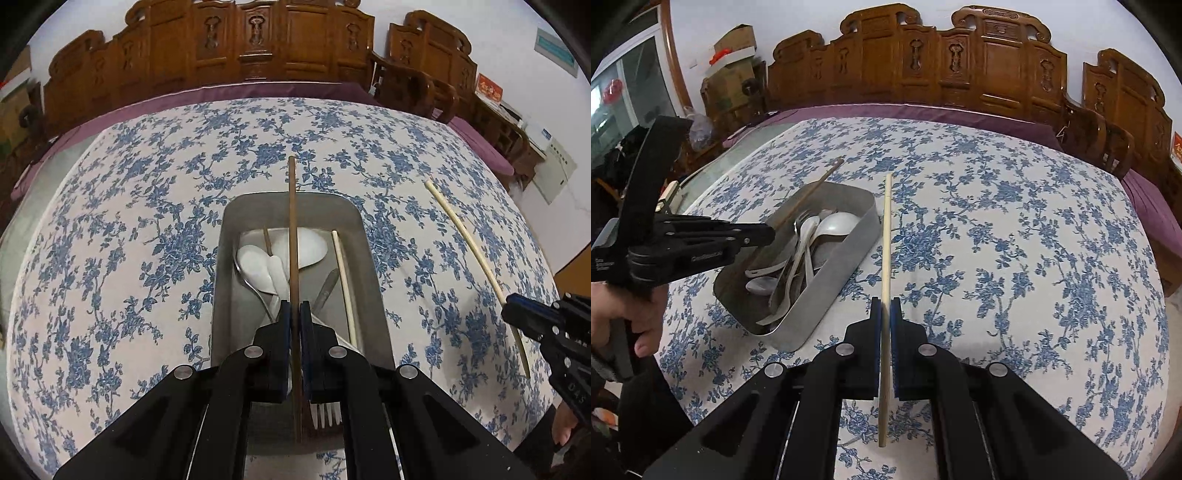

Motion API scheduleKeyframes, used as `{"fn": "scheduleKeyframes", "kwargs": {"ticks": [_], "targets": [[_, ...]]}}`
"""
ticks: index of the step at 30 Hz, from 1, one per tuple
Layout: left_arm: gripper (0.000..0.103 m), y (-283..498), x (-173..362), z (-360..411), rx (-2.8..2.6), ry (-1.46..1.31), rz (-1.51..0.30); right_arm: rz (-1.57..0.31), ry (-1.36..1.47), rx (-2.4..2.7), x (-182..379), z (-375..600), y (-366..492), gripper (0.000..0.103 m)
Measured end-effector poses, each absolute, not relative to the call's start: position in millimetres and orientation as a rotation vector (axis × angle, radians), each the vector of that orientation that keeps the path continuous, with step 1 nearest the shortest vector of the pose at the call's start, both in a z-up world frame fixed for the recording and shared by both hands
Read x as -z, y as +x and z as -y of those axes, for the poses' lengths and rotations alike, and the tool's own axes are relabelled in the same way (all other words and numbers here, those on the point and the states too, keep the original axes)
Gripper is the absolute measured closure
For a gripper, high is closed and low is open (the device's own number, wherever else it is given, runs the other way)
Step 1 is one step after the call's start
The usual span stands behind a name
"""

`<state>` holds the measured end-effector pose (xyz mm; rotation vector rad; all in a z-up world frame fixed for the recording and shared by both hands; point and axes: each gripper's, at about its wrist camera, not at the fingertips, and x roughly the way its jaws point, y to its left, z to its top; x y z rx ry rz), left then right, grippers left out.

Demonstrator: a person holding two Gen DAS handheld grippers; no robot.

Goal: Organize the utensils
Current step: 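Carry both chopsticks over the grey tray and lower them in, opening both tools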

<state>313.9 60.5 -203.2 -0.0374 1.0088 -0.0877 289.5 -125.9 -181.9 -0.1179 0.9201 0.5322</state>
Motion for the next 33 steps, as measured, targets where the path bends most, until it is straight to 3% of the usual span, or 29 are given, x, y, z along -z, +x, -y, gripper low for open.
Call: {"fn": "scheduleKeyframes", "kwargs": {"ticks": [19,20,22,23,33], "targets": [[0.098,310.4,226.5,-60.6,0.094,0.011,-1.027,-0.926,-0.104,-0.561,188.7,105.2,292.5,0.097],[0.097,309.4,225.7,-61.8,0.096,0.006,-1.027,-0.923,-0.104,-0.567,187.7,101.5,292.0,0.097],[0.083,305.7,222.4,-66.4,0.101,-0.006,-1.019,-0.92,-0.106,-0.575,186.2,94.8,291.3,0.097],[0.081,304.0,221.1,-67.9,0.1,-0.008,-1.012,-0.918,-0.103,-0.579,185.9,91.7,292.2,0.097],[0.081,277.6,197.1,-91.0,0.109,0.018,-0.95,-0.935,-0.058,-0.61,192.9,52.7,301.0,0.097]]}}
